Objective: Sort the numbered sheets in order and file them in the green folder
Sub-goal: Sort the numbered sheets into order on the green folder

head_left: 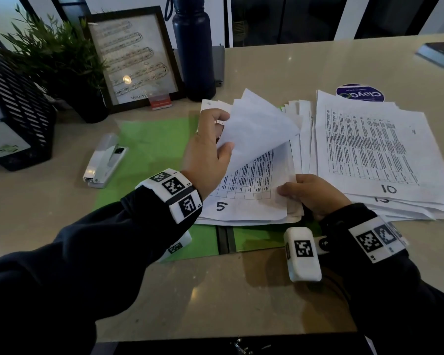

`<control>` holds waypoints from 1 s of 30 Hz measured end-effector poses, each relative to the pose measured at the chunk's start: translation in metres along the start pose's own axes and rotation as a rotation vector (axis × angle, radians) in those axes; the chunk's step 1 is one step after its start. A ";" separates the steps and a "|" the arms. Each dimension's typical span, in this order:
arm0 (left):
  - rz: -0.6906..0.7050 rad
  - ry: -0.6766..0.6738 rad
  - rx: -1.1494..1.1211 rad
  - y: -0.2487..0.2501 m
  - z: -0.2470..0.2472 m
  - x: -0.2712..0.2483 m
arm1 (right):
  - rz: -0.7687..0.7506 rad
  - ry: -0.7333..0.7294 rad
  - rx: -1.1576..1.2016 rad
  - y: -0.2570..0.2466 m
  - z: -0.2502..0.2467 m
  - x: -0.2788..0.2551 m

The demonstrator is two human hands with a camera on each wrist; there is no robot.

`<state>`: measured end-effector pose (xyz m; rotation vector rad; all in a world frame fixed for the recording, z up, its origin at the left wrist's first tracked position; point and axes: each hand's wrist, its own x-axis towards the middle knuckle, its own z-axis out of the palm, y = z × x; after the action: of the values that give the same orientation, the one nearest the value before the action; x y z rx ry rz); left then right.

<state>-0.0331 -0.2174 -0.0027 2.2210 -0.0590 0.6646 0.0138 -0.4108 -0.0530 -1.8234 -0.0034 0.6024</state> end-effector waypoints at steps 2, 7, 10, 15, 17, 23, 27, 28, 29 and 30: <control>0.011 -0.027 0.013 -0.001 0.000 0.000 | -0.001 -0.001 0.004 0.000 0.000 -0.001; 0.045 -0.265 0.117 -0.006 0.000 -0.001 | -0.004 0.011 -0.024 -0.002 0.000 -0.002; 0.056 -0.464 0.195 -0.006 0.003 -0.003 | -0.004 0.015 -0.052 -0.003 -0.001 -0.003; 0.045 -0.582 0.215 -0.007 0.006 -0.003 | -0.023 0.027 -0.109 -0.002 -0.001 -0.002; 0.084 -0.672 0.207 -0.007 0.007 -0.002 | -0.042 0.040 -0.114 -0.004 0.000 -0.003; 0.068 -0.746 0.143 -0.002 0.006 -0.004 | -0.018 0.111 0.052 -0.006 0.001 -0.005; 0.017 -0.275 0.131 -0.003 0.001 -0.001 | -0.005 0.075 -0.045 -0.006 0.000 -0.004; 0.025 -0.143 0.090 -0.004 0.000 0.000 | -0.002 0.060 -0.070 -0.006 -0.001 -0.004; 0.044 -0.034 0.058 -0.006 0.000 0.001 | 0.002 0.050 -0.084 -0.004 -0.001 -0.003; 0.068 0.038 0.046 -0.007 -0.001 0.001 | 0.008 0.041 -0.098 -0.005 -0.001 -0.004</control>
<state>-0.0307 -0.2120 -0.0064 2.2582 -0.1014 0.7523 0.0124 -0.4115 -0.0473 -1.9309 0.0022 0.5788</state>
